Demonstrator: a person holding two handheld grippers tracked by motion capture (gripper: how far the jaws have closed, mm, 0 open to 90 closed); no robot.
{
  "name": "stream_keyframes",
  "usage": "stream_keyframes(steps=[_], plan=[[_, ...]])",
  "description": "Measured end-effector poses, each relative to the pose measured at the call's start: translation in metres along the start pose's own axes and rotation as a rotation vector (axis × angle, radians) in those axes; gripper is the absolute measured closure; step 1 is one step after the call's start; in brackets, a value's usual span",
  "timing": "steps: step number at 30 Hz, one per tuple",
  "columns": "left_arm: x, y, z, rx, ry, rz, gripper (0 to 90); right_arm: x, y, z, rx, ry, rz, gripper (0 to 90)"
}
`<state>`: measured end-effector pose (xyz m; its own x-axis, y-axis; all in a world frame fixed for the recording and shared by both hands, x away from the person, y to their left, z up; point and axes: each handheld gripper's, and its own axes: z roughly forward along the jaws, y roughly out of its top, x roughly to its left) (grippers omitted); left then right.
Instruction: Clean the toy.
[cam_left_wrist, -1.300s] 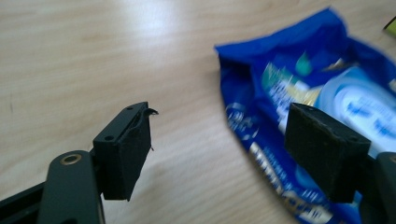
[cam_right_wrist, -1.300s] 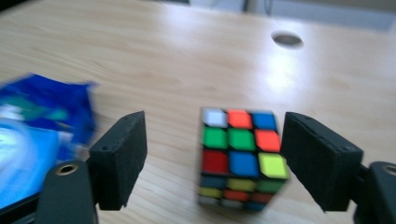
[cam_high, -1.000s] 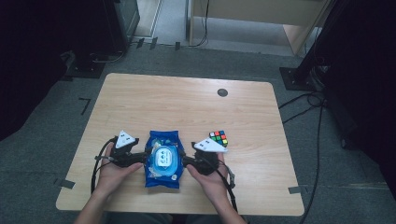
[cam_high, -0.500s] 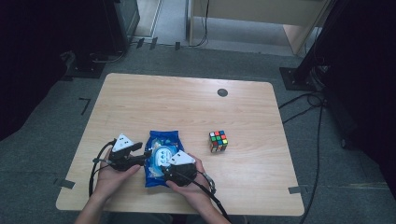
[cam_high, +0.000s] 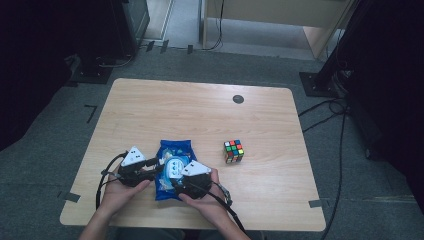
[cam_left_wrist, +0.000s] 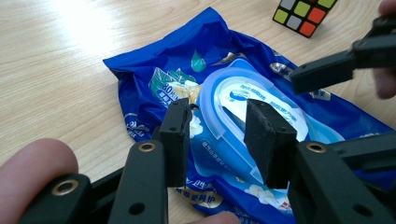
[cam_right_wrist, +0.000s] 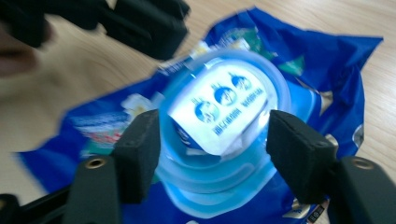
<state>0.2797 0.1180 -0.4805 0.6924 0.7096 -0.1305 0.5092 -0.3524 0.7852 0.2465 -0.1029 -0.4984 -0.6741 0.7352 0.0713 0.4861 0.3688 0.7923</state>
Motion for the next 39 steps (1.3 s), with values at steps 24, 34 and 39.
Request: stream_keyframes(steps=[24, 34, 39], plan=[[-0.012, -0.005, -0.001, 0.070, -0.097, 0.125, 79.5, -0.031, -0.011, -0.016, 0.034, 0.127, 0.057, 85.9], [-0.011, -0.006, 0.003, 0.091, -0.106, 0.122, 82.4, -0.028, -0.004, -0.004, 0.160, 0.224, 0.096, 90.0], [-0.011, -0.008, 0.005, 0.097, -0.107, 0.120, 80.1, -0.026, 0.004, 0.002, 0.199, 0.283, 0.130, 88.0]])
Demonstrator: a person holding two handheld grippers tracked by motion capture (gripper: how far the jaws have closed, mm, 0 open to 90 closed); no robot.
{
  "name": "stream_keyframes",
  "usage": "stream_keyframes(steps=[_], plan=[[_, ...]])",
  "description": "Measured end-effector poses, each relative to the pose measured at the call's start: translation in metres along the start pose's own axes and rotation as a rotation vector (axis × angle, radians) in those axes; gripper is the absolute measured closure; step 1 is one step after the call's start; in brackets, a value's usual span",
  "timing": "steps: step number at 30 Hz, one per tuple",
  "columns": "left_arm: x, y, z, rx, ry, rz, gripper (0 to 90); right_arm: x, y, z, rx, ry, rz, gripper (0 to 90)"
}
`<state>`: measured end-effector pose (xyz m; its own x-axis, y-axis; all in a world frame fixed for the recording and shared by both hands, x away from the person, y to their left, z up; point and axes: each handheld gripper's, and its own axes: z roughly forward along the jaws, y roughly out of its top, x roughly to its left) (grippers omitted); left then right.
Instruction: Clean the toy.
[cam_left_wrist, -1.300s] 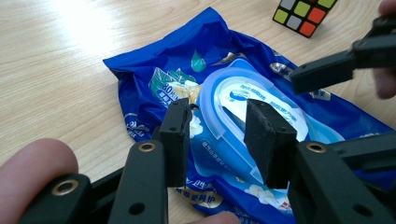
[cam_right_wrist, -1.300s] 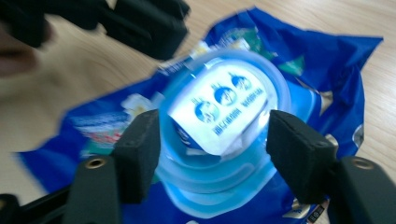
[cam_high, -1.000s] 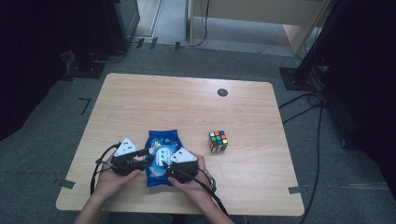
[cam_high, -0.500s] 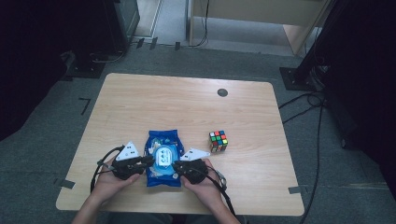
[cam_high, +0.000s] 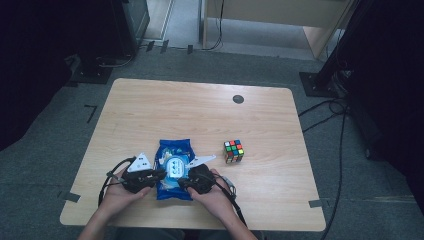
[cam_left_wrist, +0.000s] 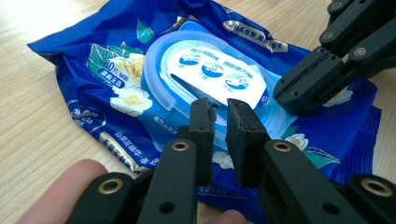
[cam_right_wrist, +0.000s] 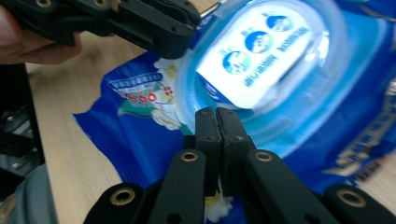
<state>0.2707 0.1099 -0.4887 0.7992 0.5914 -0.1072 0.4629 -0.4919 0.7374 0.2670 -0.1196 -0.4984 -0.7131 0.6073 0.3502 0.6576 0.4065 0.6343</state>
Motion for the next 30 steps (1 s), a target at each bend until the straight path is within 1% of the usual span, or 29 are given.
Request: stream_keyframes(steps=[3, 4, 5, 7, 8, 11, 14, 15, 16, 17, 18, 19, 21, 24, 25, 26, 28, 30], plan=[[-0.001, 0.000, 0.000, -0.003, 0.005, 0.002, 79.2, 0.001, 0.004, 0.003, 0.010, 0.018, 0.011, 85.2], [-0.001, 0.000, 0.000, -0.003, 0.006, 0.003, 78.9, 0.001, 0.005, 0.004, 0.004, 0.024, 0.003, 84.0], [-0.001, 0.000, -0.001, -0.004, 0.005, 0.003, 78.8, 0.002, 0.006, 0.004, 0.000, 0.025, 0.007, 83.0], [-0.001, 0.000, -0.001, -0.005, 0.005, 0.004, 78.6, 0.002, 0.006, 0.003, -0.022, 0.027, 0.004, 79.1], [-0.001, 0.000, -0.001, -0.004, 0.003, 0.006, 78.4, 0.002, 0.007, 0.003, -0.030, 0.021, 0.002, 77.3], [-0.001, 0.000, -0.002, -0.005, 0.001, 0.008, 78.0, 0.001, 0.007, 0.003, -0.064, 0.016, -0.004, 75.2], [-0.002, -0.001, -0.002, -0.001, -0.006, 0.018, 77.1, 0.000, 0.007, 0.004, -0.110, -0.015, -0.025, 70.4], [-0.002, -0.001, -0.002, 0.001, -0.008, 0.020, 76.8, 0.001, 0.006, 0.004, -0.125, -0.040, -0.046, 68.7], [-0.002, -0.001, -0.002, 0.001, -0.006, 0.019, 76.2, 0.003, 0.006, 0.005, -0.133, -0.075, -0.088, 64.5], [-0.002, -0.001, -0.002, 0.000, -0.002, 0.018, 74.9, 0.006, 0.005, 0.006, -0.148, -0.127, -0.140, 56.8], [-0.001, -0.001, -0.002, -0.002, 0.005, 0.014, 74.3, 0.008, 0.004, 0.006, -0.149, -0.155, -0.163, 52.1], [0.000, -0.001, -0.003, -0.003, 0.010, 0.009, 73.3, 0.011, 0.003, 0.006, -0.156, -0.196, -0.199, 46.7], [0.001, -0.002, -0.004, -0.009, 0.015, 0.001, 72.0, 0.014, 0.002, 0.007, -0.176, -0.223, -0.230, 41.7], [0.003, -0.002, -0.005, -0.012, 0.021, -0.010, 70.5, 0.015, 0.002, 0.009, -0.209, -0.238, -0.235, 35.2], [0.003, -0.002, -0.005, -0.012, 0.021, -0.010, 70.0, 0.015, 0.002, 0.010, -0.218, -0.247, -0.244, 34.5], [0.002, -0.002, -0.005, -0.012, 0.022, -0.010, 69.8, 0.015, 0.002, 0.012, -0.219, -0.253, -0.253, 34.3], [0.002, -0.002, -0.004, -0.013, 0.022, -0.011, 69.4, 0.014, 0.000, 0.015, -0.217, -0.281, -0.260, 34.2], [0.002, -0.003, -0.004, -0.011, 0.020, -0.012, 69.0, 0.013, -0.001, 0.017, -0.219, -0.289, -0.263, 33.4]])
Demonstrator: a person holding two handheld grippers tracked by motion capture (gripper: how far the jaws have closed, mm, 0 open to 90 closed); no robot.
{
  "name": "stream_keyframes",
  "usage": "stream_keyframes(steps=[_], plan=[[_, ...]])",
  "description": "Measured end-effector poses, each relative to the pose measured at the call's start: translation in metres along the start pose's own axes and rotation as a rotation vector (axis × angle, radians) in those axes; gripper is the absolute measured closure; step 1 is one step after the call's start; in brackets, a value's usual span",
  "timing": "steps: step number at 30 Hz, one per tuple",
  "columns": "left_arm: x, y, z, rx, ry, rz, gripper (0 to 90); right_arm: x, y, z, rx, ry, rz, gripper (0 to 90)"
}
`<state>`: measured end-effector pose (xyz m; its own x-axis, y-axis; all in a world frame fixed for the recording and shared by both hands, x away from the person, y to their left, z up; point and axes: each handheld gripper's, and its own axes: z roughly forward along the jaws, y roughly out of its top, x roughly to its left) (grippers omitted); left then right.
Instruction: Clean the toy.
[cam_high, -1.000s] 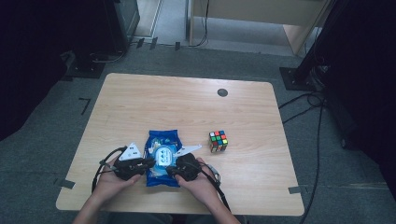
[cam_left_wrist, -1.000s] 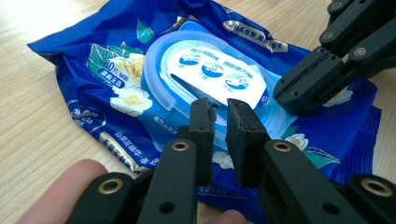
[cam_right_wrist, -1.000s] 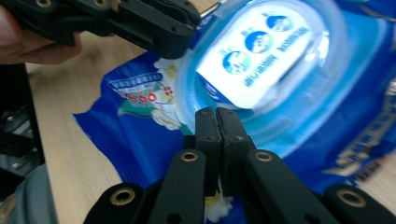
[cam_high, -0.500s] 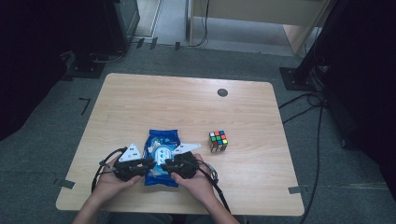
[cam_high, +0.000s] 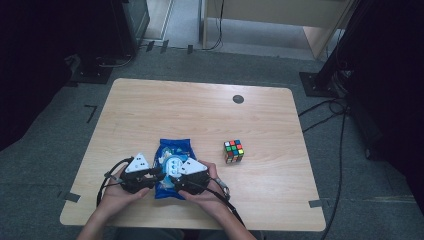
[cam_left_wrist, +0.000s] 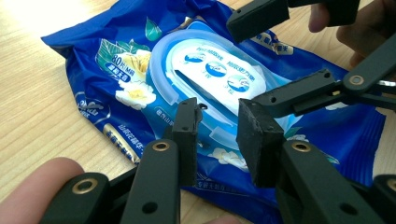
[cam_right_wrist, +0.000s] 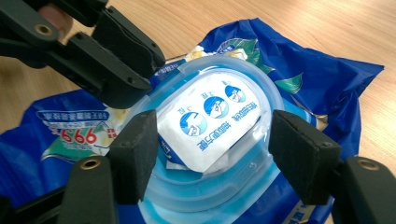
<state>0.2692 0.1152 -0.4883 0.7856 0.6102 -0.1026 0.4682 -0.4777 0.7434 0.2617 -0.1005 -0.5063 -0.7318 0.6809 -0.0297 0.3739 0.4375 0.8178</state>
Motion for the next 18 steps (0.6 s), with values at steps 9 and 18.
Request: stream_keyframes(steps=[9, 18], plan=[[-0.001, -0.003, -0.002, -0.011, -0.013, -0.005, 66.9, -0.007, 0.004, -0.006, -0.080, -0.041, -0.007, 39.0], [0.001, -0.005, -0.005, -0.011, 0.001, -0.021, 66.4, 0.006, 0.000, -0.003, -0.102, -0.013, -0.160, 28.2]])
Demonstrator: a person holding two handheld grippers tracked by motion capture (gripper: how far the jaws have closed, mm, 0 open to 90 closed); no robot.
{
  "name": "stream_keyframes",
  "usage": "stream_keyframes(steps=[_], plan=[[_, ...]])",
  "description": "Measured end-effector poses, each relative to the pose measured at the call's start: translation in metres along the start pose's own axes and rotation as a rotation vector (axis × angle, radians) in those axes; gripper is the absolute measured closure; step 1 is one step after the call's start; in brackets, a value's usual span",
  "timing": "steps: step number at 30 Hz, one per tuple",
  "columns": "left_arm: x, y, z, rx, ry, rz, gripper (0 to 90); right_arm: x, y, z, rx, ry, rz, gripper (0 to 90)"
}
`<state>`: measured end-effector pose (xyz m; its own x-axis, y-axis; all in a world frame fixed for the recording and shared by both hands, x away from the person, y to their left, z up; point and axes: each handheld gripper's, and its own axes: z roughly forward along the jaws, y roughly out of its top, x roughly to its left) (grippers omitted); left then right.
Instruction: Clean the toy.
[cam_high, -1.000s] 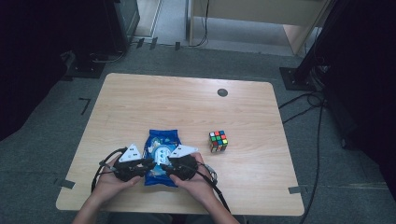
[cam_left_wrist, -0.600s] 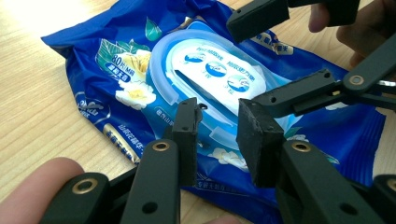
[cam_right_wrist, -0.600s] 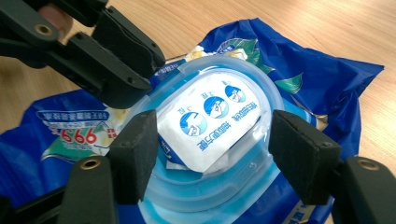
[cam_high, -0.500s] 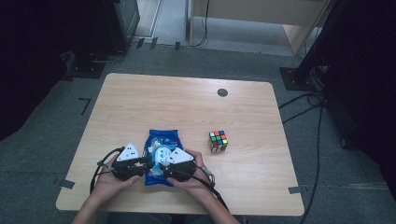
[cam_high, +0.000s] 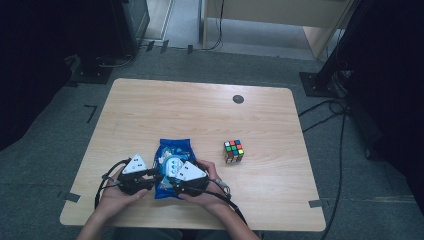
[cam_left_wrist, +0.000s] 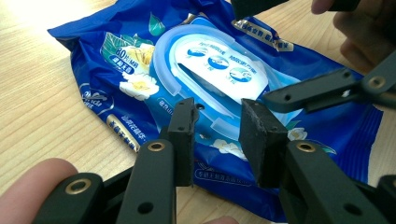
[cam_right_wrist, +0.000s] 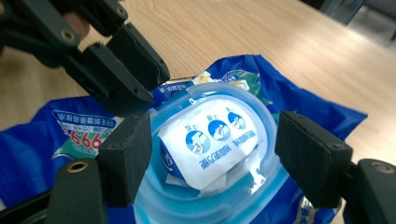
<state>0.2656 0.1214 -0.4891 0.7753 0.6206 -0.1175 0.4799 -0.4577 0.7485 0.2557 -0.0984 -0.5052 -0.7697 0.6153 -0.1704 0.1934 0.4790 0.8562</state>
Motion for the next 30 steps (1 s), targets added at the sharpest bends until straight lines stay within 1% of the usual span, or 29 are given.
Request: stream_keyframes(steps=[1, 3, 6, 8, 10, 13, 15, 17, 19, 21, 22, 23, 24, 26, 30], plan=[[0.000, 0.000, 0.000, 0.000, -0.001, -0.001, 66.3, 0.001, -0.001, 0.001, 0.000, -0.010, -0.018, 28.2], [-0.001, -0.002, 0.000, -0.003, -0.001, -0.006, 66.0, 0.002, -0.002, 0.004, 0.003, -0.032, -0.036, 28.2], [0.000, -0.003, -0.001, -0.003, 0.000, -0.014, 65.7, 0.003, -0.003, 0.005, -0.002, -0.034, -0.062, 28.6], [0.000, -0.003, -0.002, -0.007, 0.000, -0.020, 65.4, 0.003, -0.004, 0.006, -0.010, -0.042, -0.099, 28.7], [0.000, -0.004, -0.002, -0.009, -0.004, -0.028, 65.1, 0.005, -0.005, 0.006, -0.021, -0.046, -0.125, 29.8], [-0.001, -0.005, -0.001, -0.010, -0.006, -0.031, 64.8, 0.006, -0.005, 0.006, -0.031, -0.085, -0.177, 32.5], [-0.002, -0.005, -0.001, -0.011, -0.007, -0.028, 64.6, 0.005, -0.004, 0.005, -0.035, -0.105, -0.184, 33.9], [-0.002, -0.006, -0.001, -0.017, -0.008, -0.030, 64.3, 0.002, -0.002, 0.005, -0.041, -0.116, -0.166, 35.5], [-0.003, -0.006, 0.000, -0.019, -0.010, -0.034, 64.0, -0.003, -0.001, 0.005, -0.042, -0.123, -0.131, 39.4], [-0.005, -0.005, 0.001, -0.020, -0.008, -0.031, 63.8, -0.010, 0.000, 0.004, -0.042, -0.116, -0.075, 46.4], [-0.006, -0.005, 0.002, -0.022, -0.007, -0.029, 63.5, -0.013, 0.000, 0.004, -0.037, -0.116, -0.046, 51.5], [-0.007, -0.004, 0.003, -0.022, -0.003, -0.026, 63.0, -0.016, 0.000, 0.004, -0.031, -0.110, -0.019, 54.0], [-0.008, -0.003, 0.004, -0.023, 0.002, -0.020, 62.4, -0.019, 0.000, 0.004, -0.026, -0.092, 0.009, 56.8], [-0.012, -0.001, 0.008, -0.024, 0.006, -0.009, 61.3, -0.024, 0.000, 0.004, -0.027, -0.040, 0.054, 63.9], [-0.018, 0.004, 0.015, -0.026, 0.025, 0.014, 58.7, -0.026, 0.001, 0.005, -0.032, 0.031, 0.107, 74.3]])
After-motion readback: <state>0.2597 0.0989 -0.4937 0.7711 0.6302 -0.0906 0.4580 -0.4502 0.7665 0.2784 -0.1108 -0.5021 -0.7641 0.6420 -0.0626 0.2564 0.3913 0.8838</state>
